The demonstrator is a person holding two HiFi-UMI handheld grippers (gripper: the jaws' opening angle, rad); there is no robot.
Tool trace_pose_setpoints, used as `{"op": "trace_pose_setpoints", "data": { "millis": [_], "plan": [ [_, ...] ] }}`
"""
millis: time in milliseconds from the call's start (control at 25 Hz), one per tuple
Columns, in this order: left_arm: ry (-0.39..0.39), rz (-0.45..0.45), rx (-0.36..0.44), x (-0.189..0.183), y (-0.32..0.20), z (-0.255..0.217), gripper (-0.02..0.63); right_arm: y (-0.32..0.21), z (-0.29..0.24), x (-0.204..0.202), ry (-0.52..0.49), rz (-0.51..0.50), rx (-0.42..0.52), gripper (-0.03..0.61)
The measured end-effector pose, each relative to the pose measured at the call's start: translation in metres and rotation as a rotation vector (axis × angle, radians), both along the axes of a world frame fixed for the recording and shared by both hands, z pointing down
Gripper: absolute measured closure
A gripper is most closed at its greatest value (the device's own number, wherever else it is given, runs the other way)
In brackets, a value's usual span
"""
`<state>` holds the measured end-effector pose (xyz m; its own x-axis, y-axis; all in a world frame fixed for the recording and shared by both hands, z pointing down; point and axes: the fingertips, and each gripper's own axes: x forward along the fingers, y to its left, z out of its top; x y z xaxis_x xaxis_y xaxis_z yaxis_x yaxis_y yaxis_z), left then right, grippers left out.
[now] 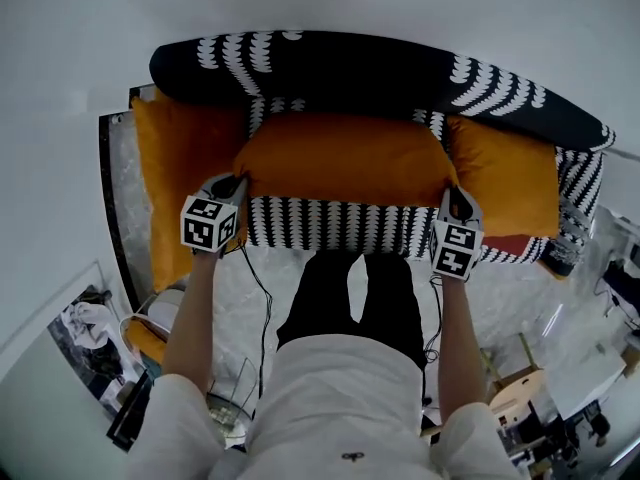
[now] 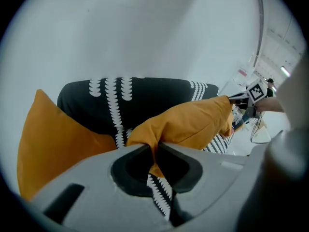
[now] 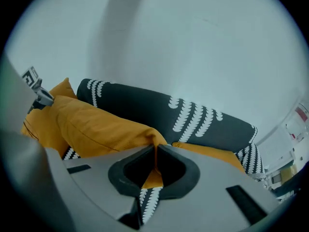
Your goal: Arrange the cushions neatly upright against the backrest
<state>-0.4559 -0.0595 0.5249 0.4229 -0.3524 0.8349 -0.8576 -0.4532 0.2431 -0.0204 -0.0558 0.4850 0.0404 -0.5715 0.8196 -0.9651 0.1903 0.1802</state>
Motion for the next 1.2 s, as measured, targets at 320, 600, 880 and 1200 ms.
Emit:
{"op": "trace_pose_setpoints", "data": {
  "millis": [320, 600, 880, 1200],
  "plan": [
    [-0.012, 0.053, 0.061, 0.007, -0.070, 0.011, 0.583, -0.058, 0.017, -0.002, 0.070, -0.020, 0.066, 0.552],
    [-0.027, -0.040, 0.097, 0.012, -0.127, 0.022, 0.583, -0.108, 0.031, 0.000, 0.129, -0.067, 0.095, 0.552],
    [-0.130, -0.098, 0.087, 0.018, -0.182, 0.031, 0.581, -0.161, 0.014, 0.010, 0.183, -0.114, 0.153, 0.551],
    [-0.112, -0.117, 0.080, 0.006, -0.194, 0.007, 0.550, -0.178, -0.030, 0.029, 0.178, -0.079, 0.269, 0.540]
  ]
}}
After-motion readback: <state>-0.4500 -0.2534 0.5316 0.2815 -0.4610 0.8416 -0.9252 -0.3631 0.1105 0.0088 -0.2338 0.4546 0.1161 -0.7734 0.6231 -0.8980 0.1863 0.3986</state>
